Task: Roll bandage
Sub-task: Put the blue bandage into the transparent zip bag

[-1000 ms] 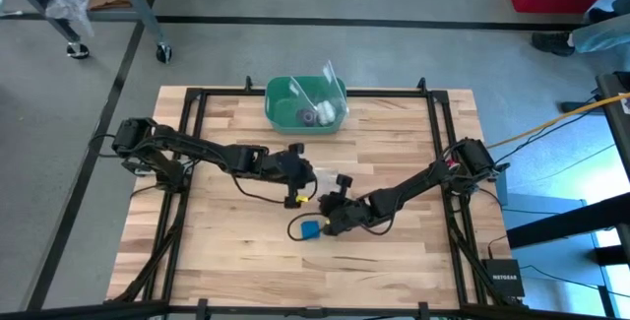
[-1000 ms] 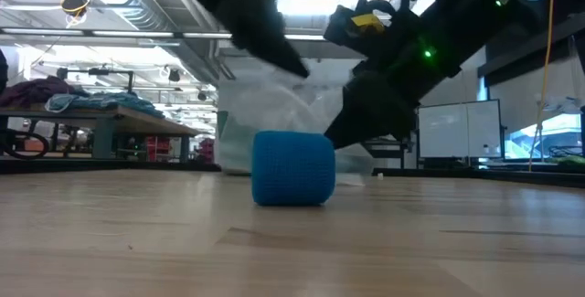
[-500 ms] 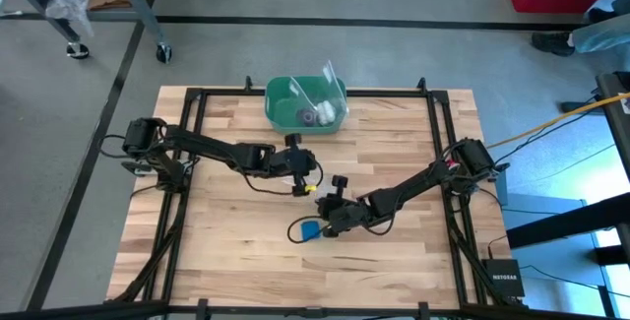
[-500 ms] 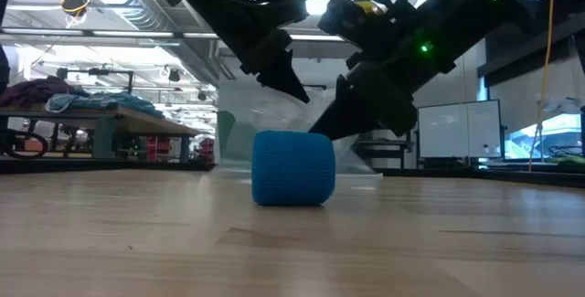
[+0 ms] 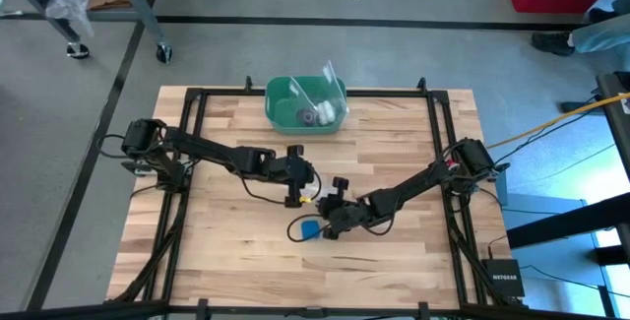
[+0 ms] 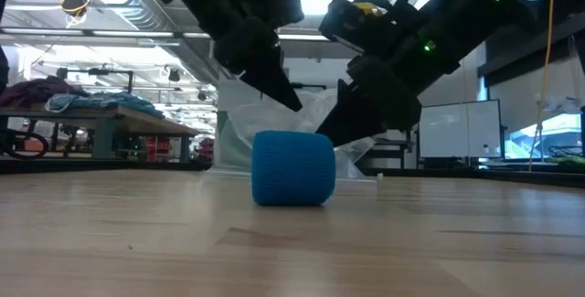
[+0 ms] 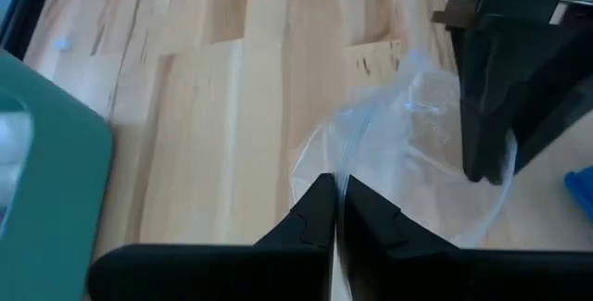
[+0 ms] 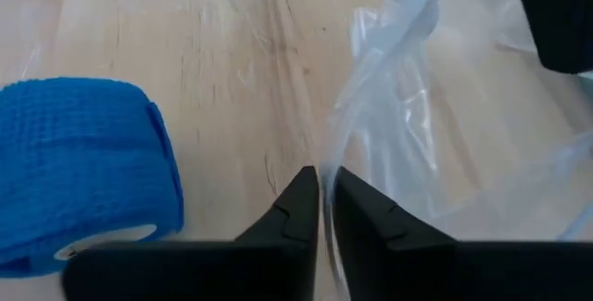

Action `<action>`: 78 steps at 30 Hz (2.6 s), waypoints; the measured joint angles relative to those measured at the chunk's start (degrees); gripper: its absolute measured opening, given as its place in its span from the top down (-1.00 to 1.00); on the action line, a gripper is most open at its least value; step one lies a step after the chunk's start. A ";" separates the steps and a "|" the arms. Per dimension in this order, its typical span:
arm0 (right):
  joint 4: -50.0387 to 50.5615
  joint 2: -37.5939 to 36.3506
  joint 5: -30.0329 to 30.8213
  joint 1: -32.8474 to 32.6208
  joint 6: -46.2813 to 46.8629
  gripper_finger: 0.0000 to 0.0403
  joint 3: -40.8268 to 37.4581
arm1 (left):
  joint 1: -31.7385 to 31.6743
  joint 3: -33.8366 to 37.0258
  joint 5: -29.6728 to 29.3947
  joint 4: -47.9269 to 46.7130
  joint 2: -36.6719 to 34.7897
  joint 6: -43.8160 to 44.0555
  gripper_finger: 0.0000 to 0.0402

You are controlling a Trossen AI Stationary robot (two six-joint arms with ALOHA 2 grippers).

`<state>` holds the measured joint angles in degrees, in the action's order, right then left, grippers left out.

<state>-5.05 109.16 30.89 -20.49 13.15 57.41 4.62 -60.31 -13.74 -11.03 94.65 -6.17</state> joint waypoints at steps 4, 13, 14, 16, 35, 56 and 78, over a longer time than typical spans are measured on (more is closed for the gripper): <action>0.01 0.00 -0.11 -0.02 1.59 0.62 0.00 | 0.04 -0.02 0.02 0.22 0.00 0.08 0.97; -1.03 -2.09 -2.56 -0.17 1.63 -0.03 0.07 | 0.04 -0.02 0.02 -0.51 0.00 0.17 0.97; -0.99 -2.61 -3.75 -0.17 1.63 -0.10 0.07 | 0.04 -0.02 0.04 -0.73 0.00 0.17 0.97; -1.02 -3.94 -6.46 -0.17 1.63 -0.20 0.07 | 0.04 -0.02 0.04 -1.57 0.00 0.04 0.97; -2.98 0.82 -12.24 -4.94 1.37 -0.35 3.65 | 0.04 -0.02 0.04 -2.03 0.02 -0.37 0.97; -7.20 5.60 -8.00 -5.01 -2.25 0.03 3.63 | 0.04 -0.02 0.07 -2.12 0.02 -1.21 0.97; 11.06 -6.47 13.93 -5.73 0.16 0.21 3.63 | 0.52 -0.02 0.09 -2.08 0.04 0.06 0.97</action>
<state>6.01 102.69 44.82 -26.23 13.31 61.04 5.15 -60.34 -13.64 -13.11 94.70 -6.11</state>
